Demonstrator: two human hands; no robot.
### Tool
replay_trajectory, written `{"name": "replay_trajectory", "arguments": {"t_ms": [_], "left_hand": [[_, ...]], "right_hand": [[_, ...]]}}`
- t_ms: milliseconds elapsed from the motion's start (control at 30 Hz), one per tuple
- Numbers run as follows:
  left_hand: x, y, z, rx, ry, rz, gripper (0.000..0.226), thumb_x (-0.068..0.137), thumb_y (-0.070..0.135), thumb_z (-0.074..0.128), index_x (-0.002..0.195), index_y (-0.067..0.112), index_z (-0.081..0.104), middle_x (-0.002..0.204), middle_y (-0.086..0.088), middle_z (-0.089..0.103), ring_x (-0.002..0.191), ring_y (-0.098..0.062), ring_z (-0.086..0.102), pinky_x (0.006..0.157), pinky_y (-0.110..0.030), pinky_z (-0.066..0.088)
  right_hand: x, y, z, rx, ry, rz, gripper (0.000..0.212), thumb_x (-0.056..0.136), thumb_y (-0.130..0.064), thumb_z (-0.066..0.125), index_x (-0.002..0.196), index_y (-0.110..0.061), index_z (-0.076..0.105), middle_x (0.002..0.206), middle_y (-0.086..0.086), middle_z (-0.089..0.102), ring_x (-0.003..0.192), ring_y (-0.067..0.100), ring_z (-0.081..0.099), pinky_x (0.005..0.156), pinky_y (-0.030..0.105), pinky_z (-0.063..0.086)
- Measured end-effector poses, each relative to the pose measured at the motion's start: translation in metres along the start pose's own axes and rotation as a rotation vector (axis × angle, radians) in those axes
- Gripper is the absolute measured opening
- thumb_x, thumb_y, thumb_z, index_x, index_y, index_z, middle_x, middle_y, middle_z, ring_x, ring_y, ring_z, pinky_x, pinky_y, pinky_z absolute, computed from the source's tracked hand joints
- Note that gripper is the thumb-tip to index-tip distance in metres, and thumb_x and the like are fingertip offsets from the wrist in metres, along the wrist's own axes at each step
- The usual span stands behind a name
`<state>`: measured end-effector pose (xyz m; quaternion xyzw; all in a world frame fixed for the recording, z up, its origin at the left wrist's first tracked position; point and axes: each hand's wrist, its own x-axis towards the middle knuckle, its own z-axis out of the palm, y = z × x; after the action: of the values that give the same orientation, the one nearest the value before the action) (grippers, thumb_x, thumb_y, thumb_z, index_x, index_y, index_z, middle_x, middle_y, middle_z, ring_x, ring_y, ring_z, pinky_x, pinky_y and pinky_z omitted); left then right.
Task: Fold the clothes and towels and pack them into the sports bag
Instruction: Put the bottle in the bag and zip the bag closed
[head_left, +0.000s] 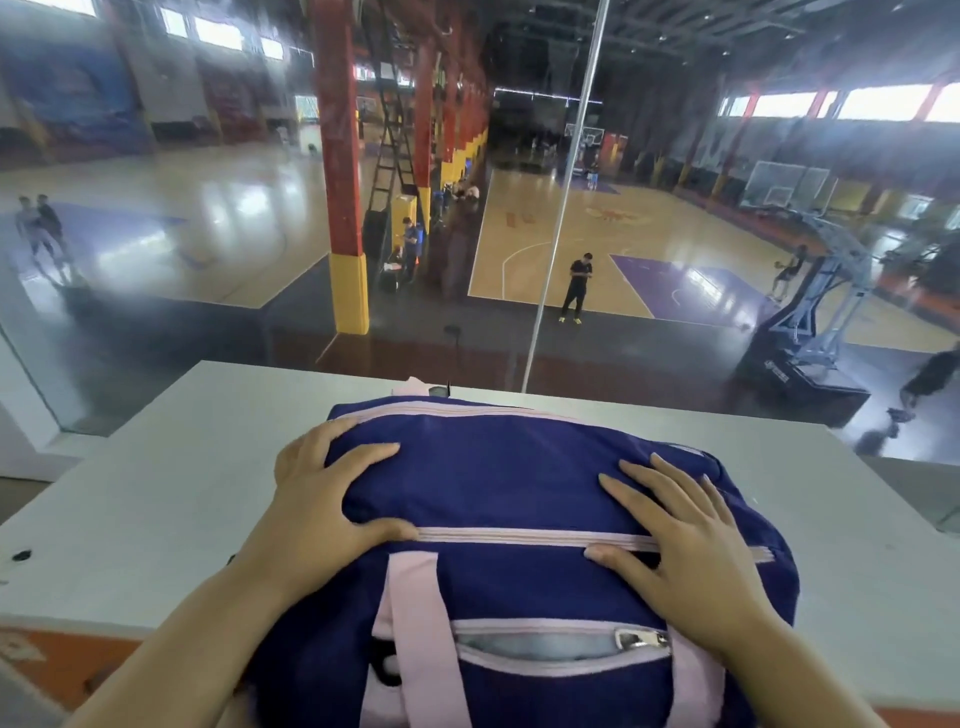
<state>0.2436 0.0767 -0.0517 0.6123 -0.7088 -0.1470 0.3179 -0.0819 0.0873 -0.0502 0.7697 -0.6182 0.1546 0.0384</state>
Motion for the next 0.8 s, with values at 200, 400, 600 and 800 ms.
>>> {"name": "replay_trajectory", "arguments": {"t_ms": [200, 400, 600, 800], "left_hand": [[0.043, -0.005, 0.015, 0.028, 0.118, 0.002, 0.059, 0.065, 0.041, 0.081, 0.119, 0.032, 0.059, 0.127, 0.016, 0.036, 0.128, -0.019, 0.021, 0.104, -0.029, 0.026], [0.099, -0.016, 0.021, 0.103, 0.117, -0.011, 0.055, 0.068, 0.039, 0.079, 0.118, 0.024, 0.062, 0.128, -0.001, 0.045, 0.125, -0.029, 0.028, 0.103, -0.041, 0.033], [0.127, -0.017, 0.019, 0.195, 0.06, -0.045, 0.059, 0.07, 0.048, 0.076, 0.122, 0.029, 0.057, 0.13, 0.001, 0.045, 0.125, -0.03, 0.032, 0.106, -0.045, 0.031], [0.101, 0.021, 0.03, 0.293, 0.088, -0.025, 0.051, 0.077, 0.044, 0.07, 0.123, 0.03, 0.055, 0.143, 0.001, 0.036, 0.135, -0.026, 0.023, 0.11, -0.048, 0.016]], "right_hand": [[0.038, -0.001, 0.02, -0.021, 0.101, 0.036, 0.057, 0.082, -0.066, 0.036, 0.119, -0.03, 0.064, 0.125, -0.002, 0.063, 0.125, 0.026, 0.051, 0.103, 0.057, 0.036], [0.088, 0.0, 0.039, -0.065, 0.094, 0.091, 0.055, 0.081, -0.062, 0.039, 0.113, -0.028, 0.067, 0.12, 0.002, 0.066, 0.12, 0.03, 0.055, 0.098, 0.059, 0.04], [0.116, 0.006, 0.042, -0.071, 0.042, 0.056, 0.065, 0.081, -0.066, 0.028, 0.122, -0.028, 0.062, 0.13, 0.002, 0.059, 0.129, 0.029, 0.047, 0.105, 0.058, 0.034], [0.086, 0.01, 0.023, 0.077, 0.053, 0.038, 0.05, 0.088, -0.053, 0.048, 0.131, -0.03, 0.054, 0.145, -0.002, 0.044, 0.141, 0.023, 0.028, 0.116, 0.052, 0.017]]}}
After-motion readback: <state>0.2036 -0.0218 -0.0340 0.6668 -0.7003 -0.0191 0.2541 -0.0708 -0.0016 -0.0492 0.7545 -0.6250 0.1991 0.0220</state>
